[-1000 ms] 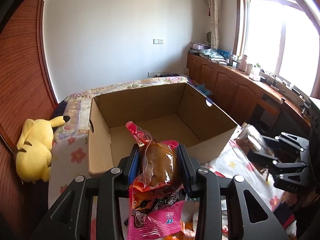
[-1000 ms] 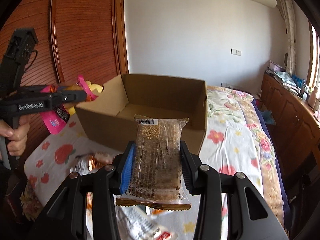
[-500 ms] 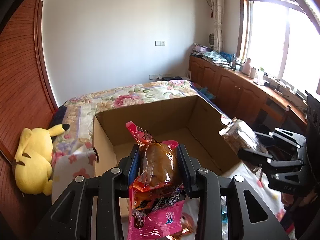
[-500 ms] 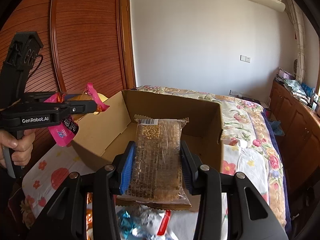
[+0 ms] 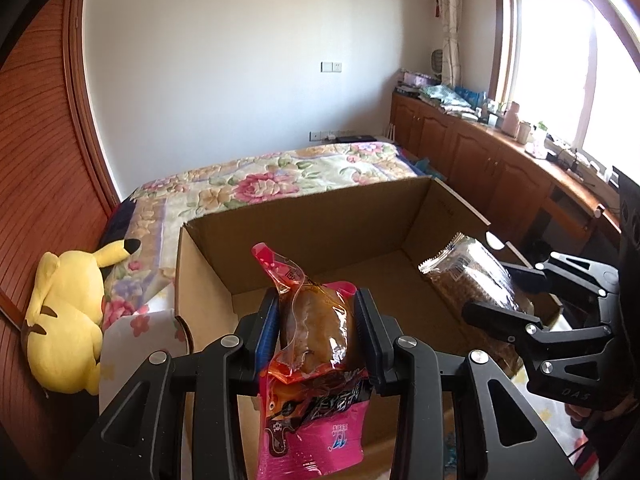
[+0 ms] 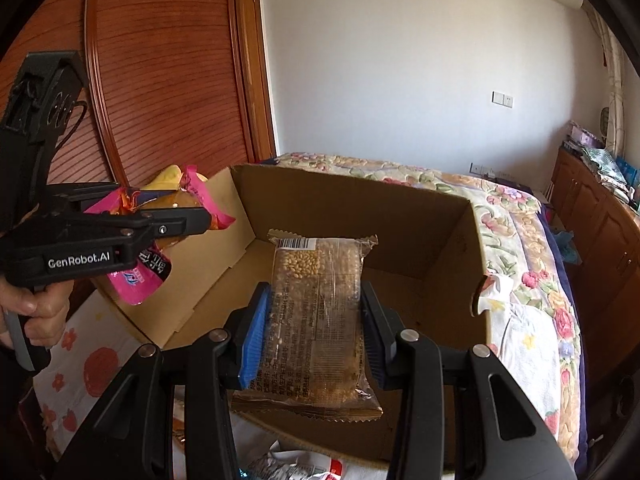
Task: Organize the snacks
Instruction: 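Open both tools to drop the snacks into the box, then move both tools back over the remaining snack pile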
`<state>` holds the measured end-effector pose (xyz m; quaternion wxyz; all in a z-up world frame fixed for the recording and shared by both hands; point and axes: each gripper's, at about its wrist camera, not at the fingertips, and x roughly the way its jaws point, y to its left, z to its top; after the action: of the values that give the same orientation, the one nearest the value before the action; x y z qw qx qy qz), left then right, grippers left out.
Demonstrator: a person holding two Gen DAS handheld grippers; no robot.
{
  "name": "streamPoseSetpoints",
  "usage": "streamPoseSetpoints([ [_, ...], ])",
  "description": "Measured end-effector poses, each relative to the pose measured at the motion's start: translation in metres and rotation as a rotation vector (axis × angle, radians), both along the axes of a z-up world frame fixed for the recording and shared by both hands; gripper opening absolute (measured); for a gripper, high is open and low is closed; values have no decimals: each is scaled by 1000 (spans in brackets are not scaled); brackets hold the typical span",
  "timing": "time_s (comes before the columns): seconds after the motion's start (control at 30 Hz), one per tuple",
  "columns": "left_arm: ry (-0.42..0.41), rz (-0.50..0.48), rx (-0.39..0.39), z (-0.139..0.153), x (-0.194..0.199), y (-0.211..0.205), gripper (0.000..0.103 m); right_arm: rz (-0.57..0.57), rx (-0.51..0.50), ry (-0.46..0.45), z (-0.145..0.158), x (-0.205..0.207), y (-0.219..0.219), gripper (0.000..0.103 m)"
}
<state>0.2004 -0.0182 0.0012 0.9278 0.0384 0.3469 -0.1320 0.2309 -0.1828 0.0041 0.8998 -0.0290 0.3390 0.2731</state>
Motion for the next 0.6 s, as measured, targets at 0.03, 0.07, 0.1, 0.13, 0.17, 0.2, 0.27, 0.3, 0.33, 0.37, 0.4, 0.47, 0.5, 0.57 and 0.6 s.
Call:
streamPoseSetpoints([
  [0.03,5,2,2,-2,0,-1,39,-1,-5,6,-2,3,1,44],
  [0.07,3,5,3,0,0,-2,39,0,-7,14,-4,5,2,44],
  [0.1,1,4,2,1,-2,-3,39,3,-6,25,-6,7,3,44],
  [0.13,0,3,-1,4,-1,-3,39,4,-6,34,-8,9,3,44],
  [0.17,-3,3,-3,7,-1,-3,39,3,-6,42,-10,11,4,45],
  [0.2,-7,5,-3,9,-2,-3,39,-1,-7,48,-11,12,4,45],
  [0.27,-9,5,-4,12,0,-3,39,-4,-12,58,-14,13,5,45],
  [0.3,-11,6,-4,14,-2,-2,39,-2,-14,62,-15,13,5,48],
  [0.33,-12,6,-6,13,-1,-2,39,-2,-16,67,-16,13,5,52],
  [0.37,-13,7,-6,13,-3,-2,39,-4,-19,67,-16,12,5,55],
  [0.4,-13,8,-8,14,-6,-1,39,-9,-23,61,-15,10,4,55],
  [0.47,-15,6,-11,14,-10,1,39,-10,-18,53,-11,6,1,55],
  [0.5,-17,4,-14,15,-15,2,39,-9,-13,49,-8,2,0,55],
  [0.57,-20,1,-18,17,-23,1,39,-14,-5,41,-1,-6,-4,55],
  [0.6,-22,-2,-20,19,-30,0,39,-16,1,35,3,-13,-7,55],
])
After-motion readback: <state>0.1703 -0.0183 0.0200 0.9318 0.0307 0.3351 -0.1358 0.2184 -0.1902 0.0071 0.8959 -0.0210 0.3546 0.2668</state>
